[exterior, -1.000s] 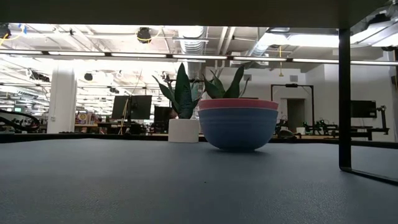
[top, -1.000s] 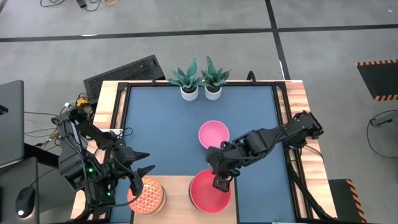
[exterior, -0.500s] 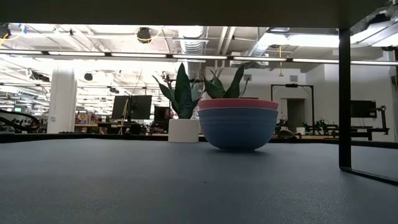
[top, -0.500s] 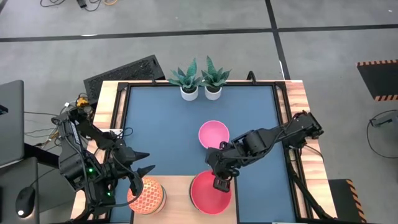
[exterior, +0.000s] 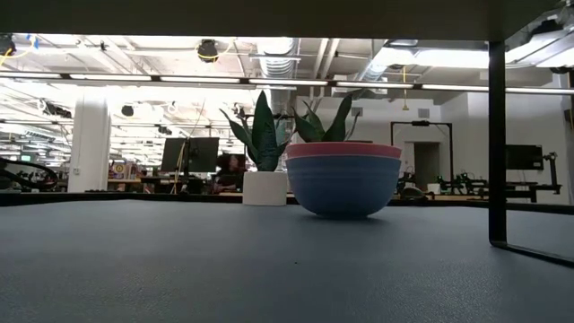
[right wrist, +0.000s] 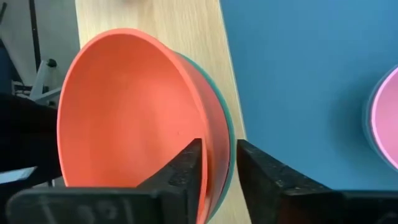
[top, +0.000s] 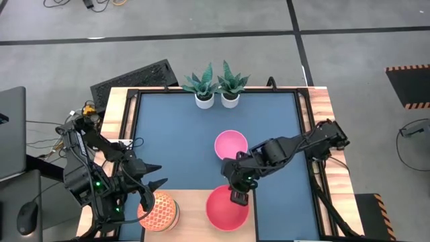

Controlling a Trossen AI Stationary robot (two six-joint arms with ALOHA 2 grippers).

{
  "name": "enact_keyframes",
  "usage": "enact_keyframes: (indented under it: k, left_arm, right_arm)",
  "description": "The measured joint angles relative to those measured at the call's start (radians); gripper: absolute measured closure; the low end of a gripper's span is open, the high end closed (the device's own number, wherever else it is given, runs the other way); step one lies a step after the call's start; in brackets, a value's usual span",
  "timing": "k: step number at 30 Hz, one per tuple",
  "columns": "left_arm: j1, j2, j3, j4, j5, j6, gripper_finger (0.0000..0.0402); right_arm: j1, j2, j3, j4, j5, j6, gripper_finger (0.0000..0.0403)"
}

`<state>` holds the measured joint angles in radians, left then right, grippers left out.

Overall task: Place and stack bowls onto a shelf
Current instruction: Stack the orange bowl on top of the green bowl on the shelf

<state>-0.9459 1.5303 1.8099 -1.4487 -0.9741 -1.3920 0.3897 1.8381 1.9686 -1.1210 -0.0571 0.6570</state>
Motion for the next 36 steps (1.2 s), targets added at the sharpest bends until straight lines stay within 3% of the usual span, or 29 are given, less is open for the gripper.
enact_keyframes:
  k: [5,11,15,22,30,36]
  left_arm:
    - [0.0,0.0,0.0,0.0,0.0,0.0,0.0187]
    - [0.0,0.0,0.0,0.0,0.0,0.0,0.0187]
    - [0.0,0.0,0.0,0.0,0.0,0.0,0.0187]
    - [0.0,0.0,0.0,0.0,0.0,-0.001,0.0187]
    - [0.0,0.0,0.0,0.001,0.003,-0.007,0.0187]
    - [0.0,0.0,0.0,0.003,0.01,-0.008,0.0187]
  right_arm:
    - [-0.009,-0.007,0.0,0.004,-0.002,-0.002,0.0244]
    - [-0.03,-0.014,0.069,0.003,0.004,-0.027,0.024]
    - [-0.034,-0.017,0.091,0.12,-0.01,-0.105,0.0258]
    - [-0.04,0.016,0.089,0.175,-0.228,-0.218,0.0325]
    - [-0.093,0.081,0.089,0.107,-0.266,-0.262,0.0378]
    - [-0.127,0.095,0.089,0.066,-0.281,-0.267,0.0372]
